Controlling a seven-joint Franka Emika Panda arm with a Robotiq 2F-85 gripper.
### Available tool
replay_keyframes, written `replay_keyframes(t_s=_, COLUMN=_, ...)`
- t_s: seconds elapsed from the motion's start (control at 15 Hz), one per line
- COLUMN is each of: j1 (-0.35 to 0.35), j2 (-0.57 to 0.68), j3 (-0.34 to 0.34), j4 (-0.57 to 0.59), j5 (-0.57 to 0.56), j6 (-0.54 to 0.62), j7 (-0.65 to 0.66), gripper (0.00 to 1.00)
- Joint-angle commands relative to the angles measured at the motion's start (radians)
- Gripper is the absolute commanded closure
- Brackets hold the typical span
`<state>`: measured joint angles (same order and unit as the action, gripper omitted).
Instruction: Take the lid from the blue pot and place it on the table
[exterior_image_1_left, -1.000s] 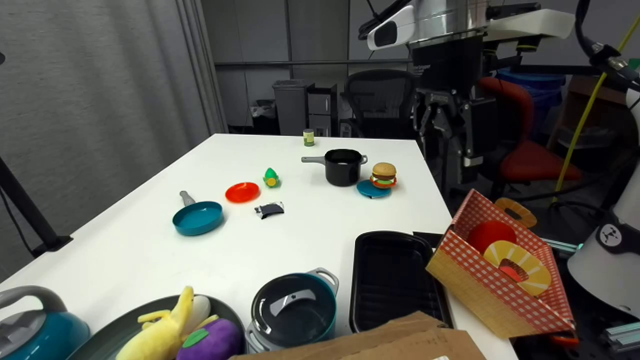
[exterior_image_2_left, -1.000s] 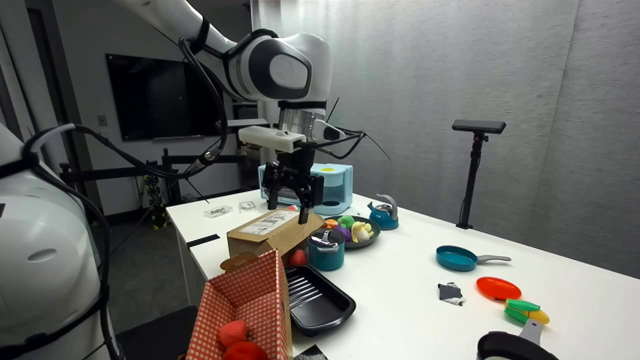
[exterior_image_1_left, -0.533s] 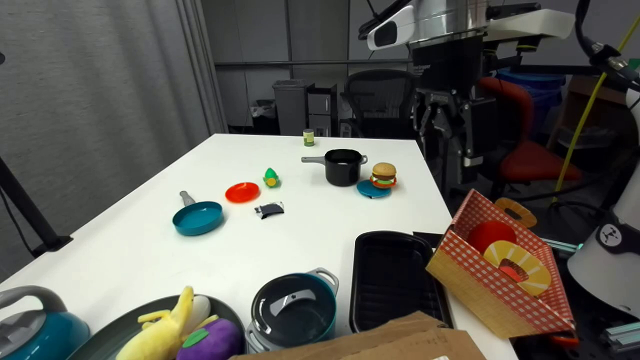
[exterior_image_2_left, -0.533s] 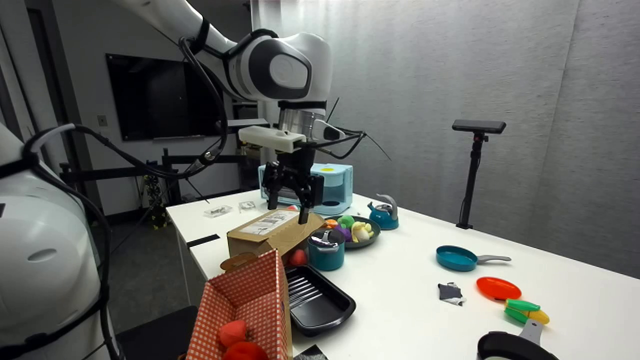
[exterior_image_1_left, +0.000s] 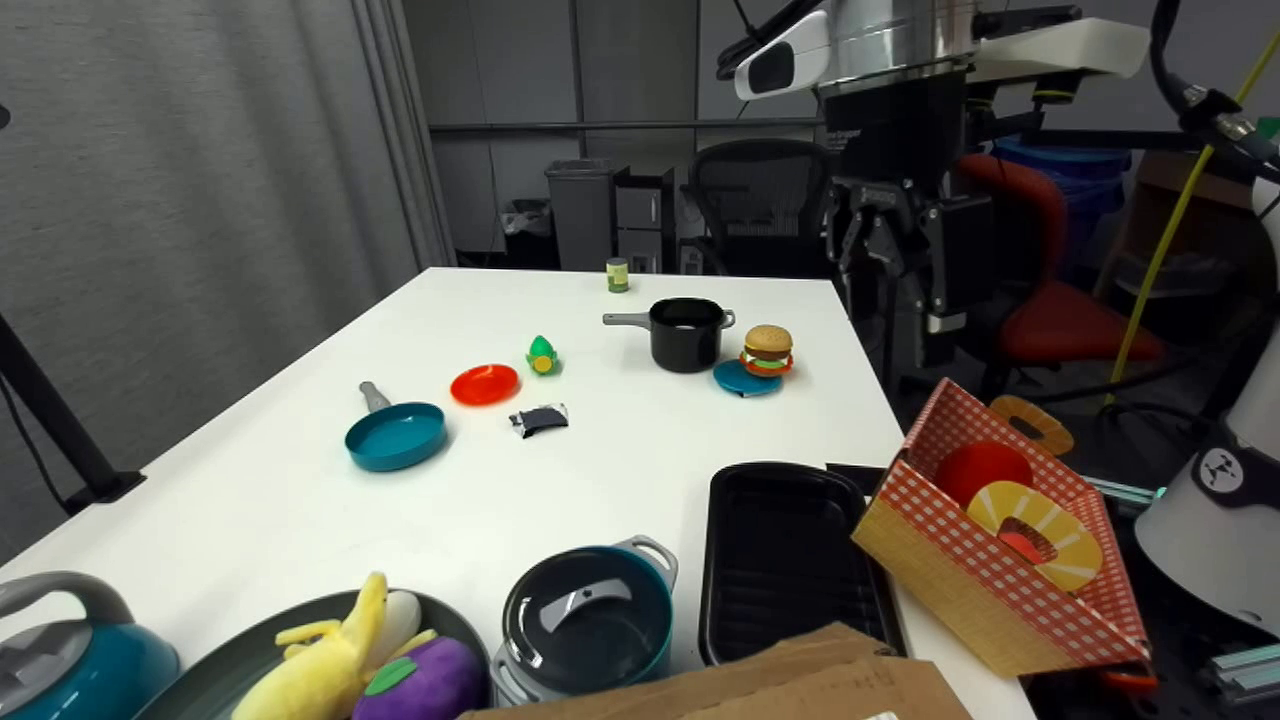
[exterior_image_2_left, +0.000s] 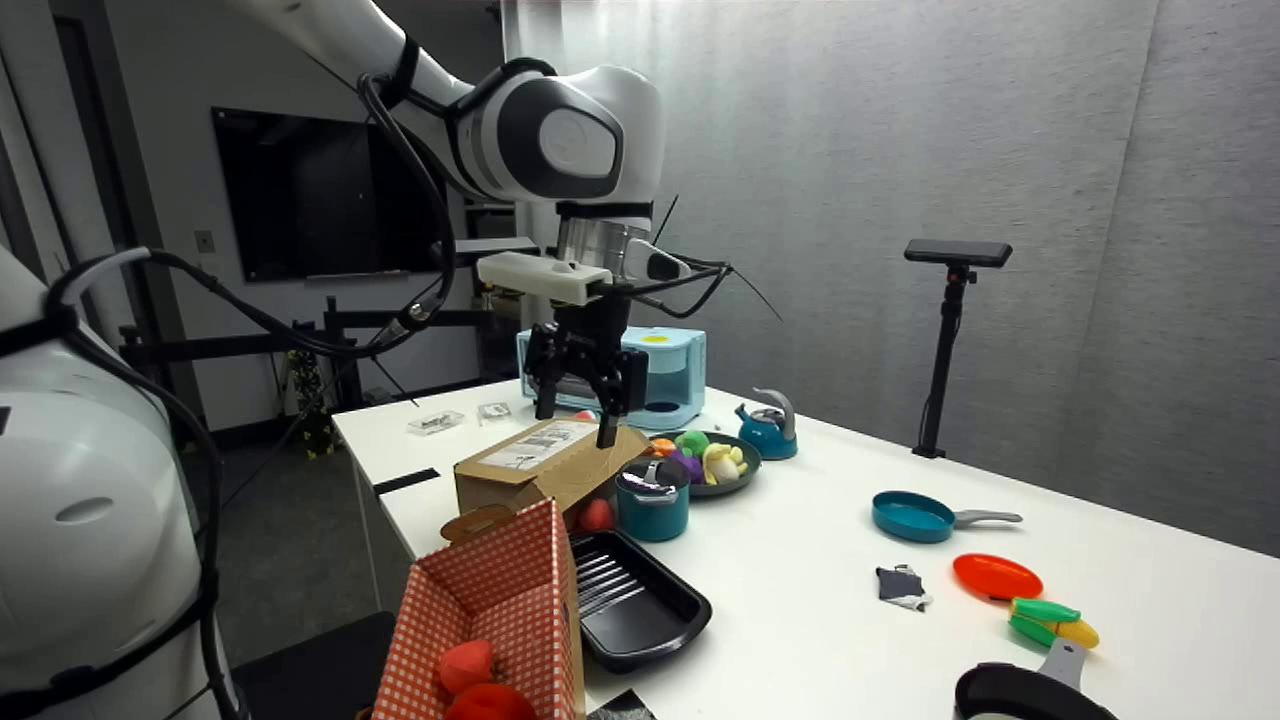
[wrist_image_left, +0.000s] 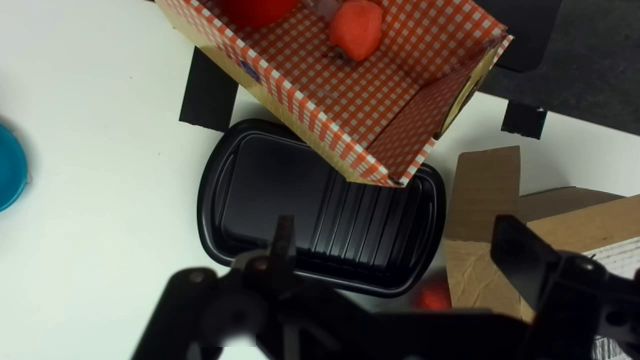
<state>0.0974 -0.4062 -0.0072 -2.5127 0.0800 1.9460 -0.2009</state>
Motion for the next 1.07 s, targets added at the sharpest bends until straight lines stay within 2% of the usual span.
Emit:
replay_keyframes(t_s=0.0, j1=-0.005, j2=0.000, j3=0.005, j4=0.001, j5=0.002, j6=-0.002, j7=-0.001, gripper=0.00)
replay_keyframes(t_s=1.0, j1=-0.008, j2=0.014, j3=0.004, j4=0.010, j5=-0.008, j6=-0.003, j7=-0.007, gripper=0.00)
